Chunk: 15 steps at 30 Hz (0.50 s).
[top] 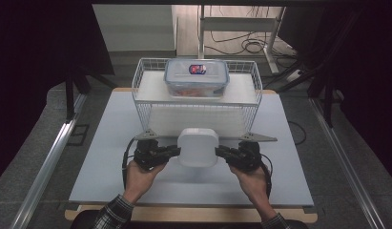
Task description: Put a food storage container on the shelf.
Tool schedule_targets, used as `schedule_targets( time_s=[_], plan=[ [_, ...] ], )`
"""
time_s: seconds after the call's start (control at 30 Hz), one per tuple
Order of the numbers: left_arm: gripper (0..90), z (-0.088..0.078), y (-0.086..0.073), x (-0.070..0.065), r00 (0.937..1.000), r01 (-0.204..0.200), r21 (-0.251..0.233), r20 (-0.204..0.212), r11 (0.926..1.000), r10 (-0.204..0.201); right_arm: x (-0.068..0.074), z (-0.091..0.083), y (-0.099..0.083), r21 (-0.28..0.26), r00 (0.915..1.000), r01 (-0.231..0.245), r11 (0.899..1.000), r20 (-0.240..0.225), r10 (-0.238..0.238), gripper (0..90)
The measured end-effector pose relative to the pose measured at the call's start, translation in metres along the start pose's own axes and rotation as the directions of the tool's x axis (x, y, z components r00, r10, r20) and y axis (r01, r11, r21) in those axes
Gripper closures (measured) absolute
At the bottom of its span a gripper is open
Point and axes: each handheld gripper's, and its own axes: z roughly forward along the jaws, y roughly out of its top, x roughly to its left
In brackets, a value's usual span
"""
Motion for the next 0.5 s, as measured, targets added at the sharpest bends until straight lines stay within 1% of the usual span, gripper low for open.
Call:
schedule_targets(
  time_s=[0.2, 0.3, 0.5],
  plan=[
    [79.0, -0.008, 0.009, -0.003, 0.9997, -0.019, -0.021, -0.012, 0.9996, 0.019, 0.005, -0.005, 0.012, -0.014, 0.9997, 0.025, 1.0, 0.002, -0.025, 78.2],
    [78.9, -0.012, 0.013, -0.004, 0.9995, -0.028, -0.031, -0.017, 0.9991, 0.027, 0.007, -0.006, 0.019, -0.027, 0.9994, 0.033, 0.999, -0.004, -0.033, 78.2],
    [78.9, -0.017, 0.022, -0.005, 0.9989, -0.039, -0.046, -0.028, 0.9982, 0.037, 0.01, -0.007, 0.026, -0.038, 0.9989, 0.046, 0.998, 0.0, -0.046, 78.2]
  ],
)
